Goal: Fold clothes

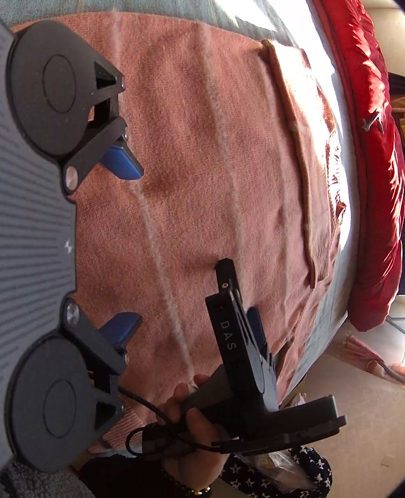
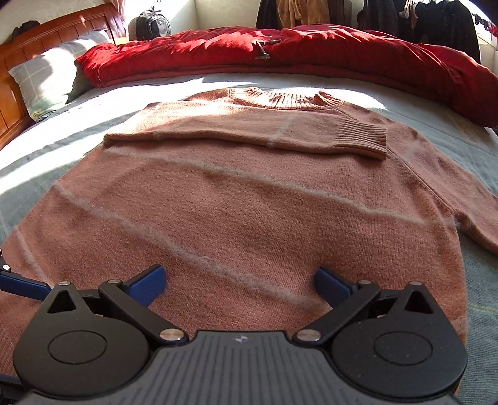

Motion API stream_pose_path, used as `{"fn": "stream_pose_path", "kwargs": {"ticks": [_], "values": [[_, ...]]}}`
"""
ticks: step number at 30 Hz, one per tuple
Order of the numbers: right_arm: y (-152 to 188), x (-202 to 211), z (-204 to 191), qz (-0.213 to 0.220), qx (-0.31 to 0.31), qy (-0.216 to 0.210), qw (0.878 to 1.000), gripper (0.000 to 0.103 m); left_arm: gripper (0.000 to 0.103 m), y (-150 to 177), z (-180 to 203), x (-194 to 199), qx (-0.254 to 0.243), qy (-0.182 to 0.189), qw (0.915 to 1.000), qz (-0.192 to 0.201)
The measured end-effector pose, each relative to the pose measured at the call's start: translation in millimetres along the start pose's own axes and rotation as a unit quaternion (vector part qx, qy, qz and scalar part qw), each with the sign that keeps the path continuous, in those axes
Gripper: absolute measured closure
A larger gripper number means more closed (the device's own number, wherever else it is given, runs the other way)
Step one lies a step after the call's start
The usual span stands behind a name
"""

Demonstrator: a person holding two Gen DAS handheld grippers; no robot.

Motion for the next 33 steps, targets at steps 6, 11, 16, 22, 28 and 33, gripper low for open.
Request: {"fn": "stream_pose_path", "kwargs": {"ticks": [6,11,16,22,28,33], "values": [[-8,15,13,-0.001,-0.045,-0.033,0.998,0.0,0.011,-26,-35,8,0.04,-0.044,0.9975,0.04],[11,19,24,-0.011,-0.05,-0.032,0.998,0.0,0.011,-46,-32,-4,0.014,-0.067,0.9966,0.046],[24,36,32,-0.005,-0.055,-0.035,0.998,0.0,0.011,-49,-32,-34,0.036,-0.063,0.9973,0.013],[-10,53,67,0.053,-0.108,-0.039,0.992,0.0,0.007,-41,-31,-38,0.045,-0.07,0.9964,0.015],[-13,26,95,0.034,-0.181,-0.06,0.981,0.0,0.007,-37,-38,-34,0.057,-0.057,0.9966,0.017],[2,32,103,0.05,-0.184,-0.071,0.979,0.0,0.003,-39,-41,-34,0.069,-0.039,0.9967,0.018]]}}
Point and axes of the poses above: each gripper's, at about its wrist camera, not at the fingertips, and x roughly against the way its jaws point, z to its right, y to its underside, the point moved 8 cm from there along -x, roughly the way its jaws point, and after that the axes turned 12 degrees about -z, right-handed, at the moved point
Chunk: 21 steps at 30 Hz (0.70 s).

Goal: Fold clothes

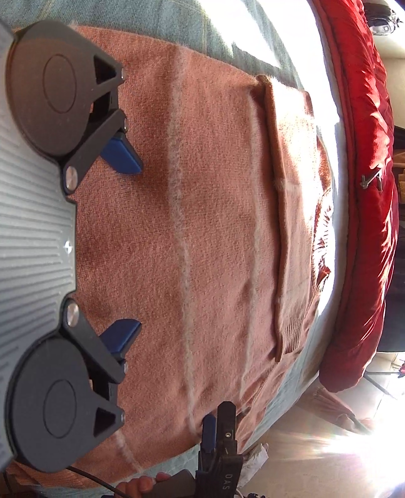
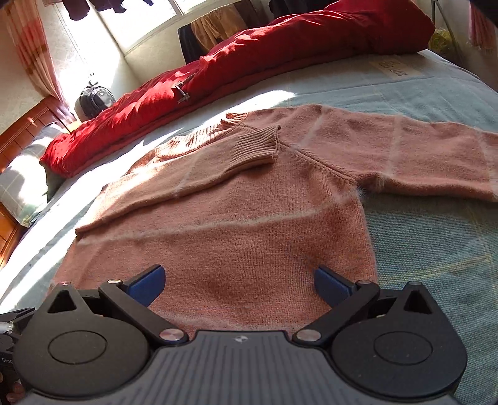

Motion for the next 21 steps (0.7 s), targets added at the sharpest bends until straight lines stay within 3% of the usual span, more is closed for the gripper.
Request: {"fn": "stream_pose_path", "kwargs": {"ticks": [6,11,14,18,21], "values": [[-60,16,10,0.027,0.004,-0.015,1.0,0.0,0.002,2,-1,2,0.006,0.012,0.9999,0.003],[-146,1,29,0.065,-0.013,-0.054,0.996,0.0,0.002,5,-4,5,0.017,0.026,0.9995,0.003],[-177,-35,52,0.034,-0.06,-0.08,0.994,0.0,0.001,7,-6,7,0.021,0.034,0.9992,0.0],[-190,-75,79,0.01,-0.09,-0.041,0.995,0.0,0.001,9,-8,7,0.02,0.039,0.9991,-0.002],[-198,-88,89,0.025,-0.085,-0.016,0.996,0.0,0.001,11,-8,6,0.011,0.038,0.9992,-0.006]]}}
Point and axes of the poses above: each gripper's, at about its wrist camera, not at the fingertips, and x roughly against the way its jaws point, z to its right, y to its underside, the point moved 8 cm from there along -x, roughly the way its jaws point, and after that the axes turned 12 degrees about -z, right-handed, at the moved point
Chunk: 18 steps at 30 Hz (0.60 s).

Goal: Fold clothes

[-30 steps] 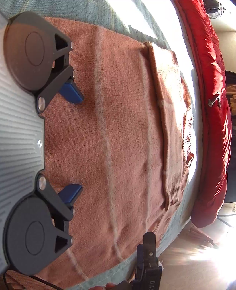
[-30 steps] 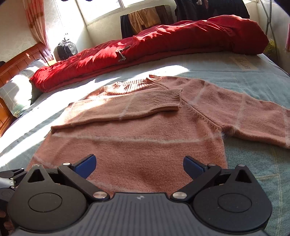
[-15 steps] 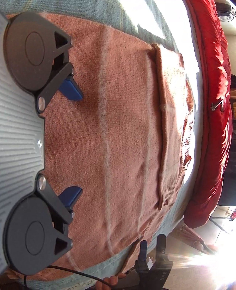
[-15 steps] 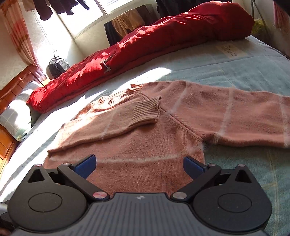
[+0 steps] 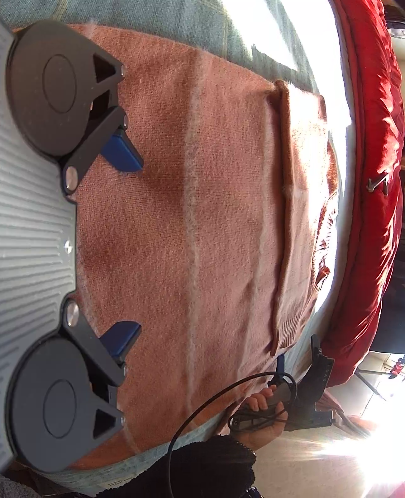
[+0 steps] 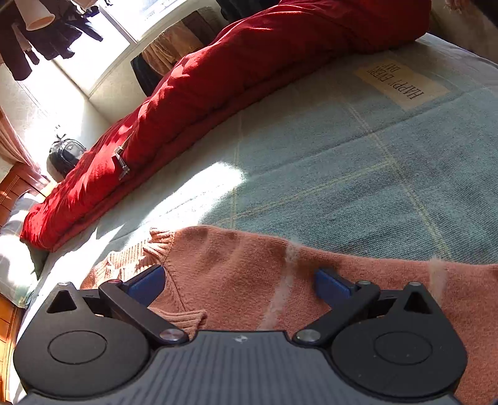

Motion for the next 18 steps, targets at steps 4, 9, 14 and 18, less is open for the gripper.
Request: {"fn": "stream_pose_path", "kwargs": {"ticks": [4,9,14,18], "values": [[-19,-7,7,0.02,0.001,0.085,0.996,0.0,0.001,-1,1,-2,-0.01,-0.004,0.9999,-0.006],[-14,-4,-26,0.003,0.001,0.015,1.0,0.0,0.001,-1,-1,-2,-0.005,0.004,1.0,-0.005],[-5,-7,-51,-0.014,0.021,-0.004,1.0,0.0,0.001,0,-1,-1,-0.008,0.005,0.9999,-0.006],[-12,-3,-40,-0.004,-0.013,-0.016,1.0,0.0,0.001,1,-1,-1,-0.012,0.005,0.9999,-0.007]]}}
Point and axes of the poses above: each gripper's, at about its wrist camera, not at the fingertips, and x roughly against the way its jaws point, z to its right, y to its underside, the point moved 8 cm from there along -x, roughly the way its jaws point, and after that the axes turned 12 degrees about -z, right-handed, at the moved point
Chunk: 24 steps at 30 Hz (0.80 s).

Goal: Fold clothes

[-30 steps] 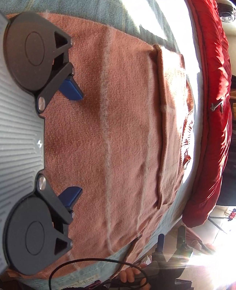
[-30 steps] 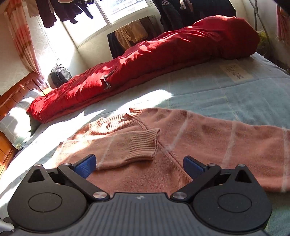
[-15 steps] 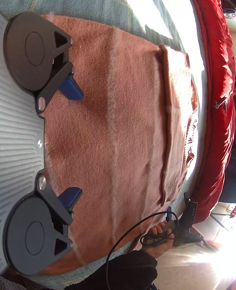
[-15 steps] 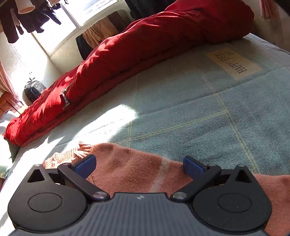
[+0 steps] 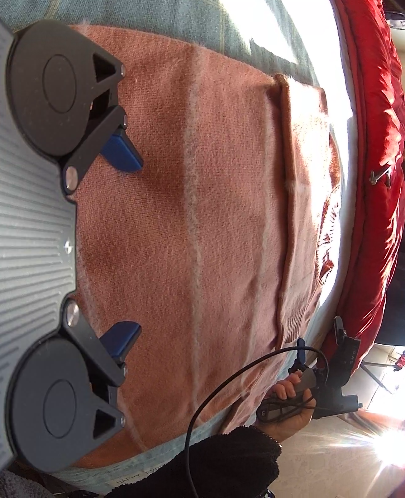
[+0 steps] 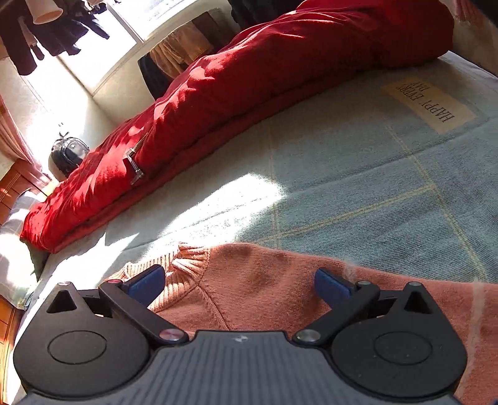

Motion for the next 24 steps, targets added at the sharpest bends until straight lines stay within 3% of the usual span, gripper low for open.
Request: {"fn": "stream_pose_path", "kwargs": {"ticks": [6,11,14,18,24], "values": [[-5,-3,11,0.001,-0.049,-0.042,0.998,0.0,0.001,0,1,0,-0.004,-0.001,1.0,-0.003],[-2,-7,-7,0.004,-0.016,-0.059,0.998,0.0,0.001,0,0,0,-0.003,-0.002,1.0,-0.002],[0,-22,-5,-0.017,-0.004,-0.033,0.999,0.0,0.001,0,1,-1,-0.008,-0.006,0.9999,0.0],[0,-23,0,0.001,-0.016,-0.017,1.0,0.0,0.001,-1,2,-2,-0.013,-0.012,0.9998,0.004],[21,20,-15,0.009,0.029,0.005,1.0,0.0,0.001,-5,-1,-1,0.006,-0.006,0.9999,0.012]]}}
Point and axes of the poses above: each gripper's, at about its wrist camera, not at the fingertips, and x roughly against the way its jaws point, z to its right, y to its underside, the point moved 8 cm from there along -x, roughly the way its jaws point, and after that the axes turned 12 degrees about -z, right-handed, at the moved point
